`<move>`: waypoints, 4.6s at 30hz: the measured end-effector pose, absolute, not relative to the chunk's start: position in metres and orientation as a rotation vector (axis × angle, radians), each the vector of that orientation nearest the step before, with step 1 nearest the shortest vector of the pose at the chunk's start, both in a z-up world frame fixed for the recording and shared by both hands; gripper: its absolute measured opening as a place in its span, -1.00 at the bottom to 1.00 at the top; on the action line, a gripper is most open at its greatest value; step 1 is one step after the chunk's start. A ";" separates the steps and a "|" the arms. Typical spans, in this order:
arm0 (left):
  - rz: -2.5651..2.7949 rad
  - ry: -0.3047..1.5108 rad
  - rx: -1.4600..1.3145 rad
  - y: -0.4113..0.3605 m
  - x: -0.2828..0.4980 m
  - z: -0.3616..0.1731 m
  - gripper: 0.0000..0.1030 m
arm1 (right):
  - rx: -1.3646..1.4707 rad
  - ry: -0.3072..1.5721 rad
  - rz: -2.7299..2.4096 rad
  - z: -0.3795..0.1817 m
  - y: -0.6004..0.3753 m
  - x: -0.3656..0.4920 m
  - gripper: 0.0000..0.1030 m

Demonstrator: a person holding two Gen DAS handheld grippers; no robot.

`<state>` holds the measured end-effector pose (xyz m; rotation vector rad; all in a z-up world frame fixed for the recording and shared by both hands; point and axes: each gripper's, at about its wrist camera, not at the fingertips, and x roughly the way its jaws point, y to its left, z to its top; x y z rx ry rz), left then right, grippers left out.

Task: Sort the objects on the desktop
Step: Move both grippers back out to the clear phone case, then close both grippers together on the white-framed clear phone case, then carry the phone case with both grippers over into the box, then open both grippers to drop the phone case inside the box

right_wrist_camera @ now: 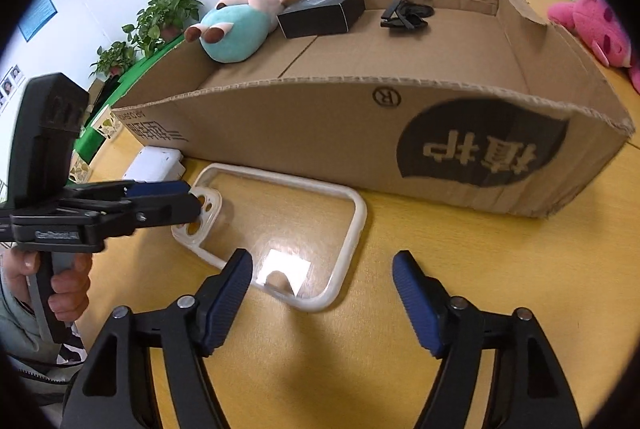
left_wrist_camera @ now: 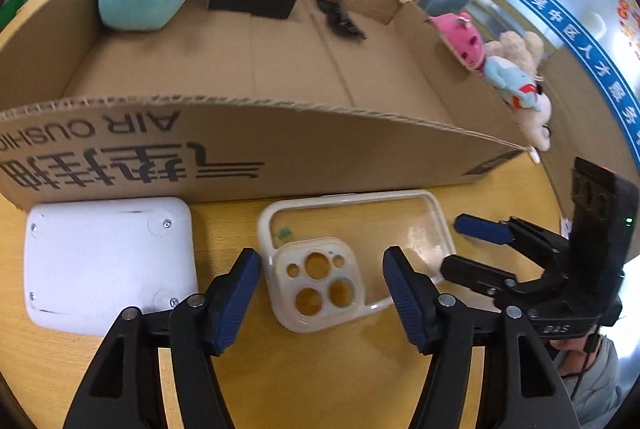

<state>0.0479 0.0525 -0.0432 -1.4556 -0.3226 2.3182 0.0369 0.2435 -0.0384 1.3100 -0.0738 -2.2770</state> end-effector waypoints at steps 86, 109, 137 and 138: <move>2.677 -0.188 -1.101 -0.065 -0.054 0.113 -0.89 | 0.901 -0.172 -2.370 0.087 0.165 -0.090 -0.82; 2.533 0.197 -1.773 -0.045 -0.094 0.004 -0.90 | 1.630 -0.105 -2.008 -0.021 0.117 -0.125 -0.76; 2.958 0.177 -1.176 -0.030 -0.018 0.088 0.46 | 1.073 0.228 -2.618 0.056 0.176 -0.045 0.61; 2.984 0.181 -1.088 -0.025 -0.008 0.093 0.62 | 1.066 0.241 -2.683 0.053 0.185 -0.037 0.61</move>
